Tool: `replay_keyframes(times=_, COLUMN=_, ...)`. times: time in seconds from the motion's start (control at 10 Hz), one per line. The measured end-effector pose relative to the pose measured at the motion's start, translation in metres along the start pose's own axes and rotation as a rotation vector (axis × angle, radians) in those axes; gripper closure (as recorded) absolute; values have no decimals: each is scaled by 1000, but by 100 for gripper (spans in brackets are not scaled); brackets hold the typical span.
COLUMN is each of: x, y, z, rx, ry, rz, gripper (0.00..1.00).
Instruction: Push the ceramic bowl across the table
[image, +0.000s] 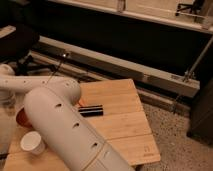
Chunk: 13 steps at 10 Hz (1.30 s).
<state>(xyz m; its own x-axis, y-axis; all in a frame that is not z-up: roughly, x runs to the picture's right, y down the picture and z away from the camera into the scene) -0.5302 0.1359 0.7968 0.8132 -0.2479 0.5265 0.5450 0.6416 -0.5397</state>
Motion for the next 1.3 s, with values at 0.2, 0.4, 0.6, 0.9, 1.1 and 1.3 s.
replay_keyframes(times=0.2, x=-3, y=4, z=9, rx=-24, ry=21, rz=-50, gripper=100)
replay_keyframes(times=0.4, x=-4, y=1, z=16, rx=-34, ry=54, rz=-78, gripper=100)
replay_keyframes(times=0.6, x=3, y=-5, z=18, rx=-35, ry=85, rz=-54, gripper=100)
replay_keyframes(times=0.9, x=21, y=-6, z=18, rx=-52, ry=127, rz=32, gripper=100)
replay_keyframes(times=1.1, x=31, y=-7, z=17, rx=-61, ry=143, rz=81, gripper=100)
replay_keyframes(times=1.3, x=50, y=-3, z=15, rx=-73, ry=147, rz=124, gripper=100)
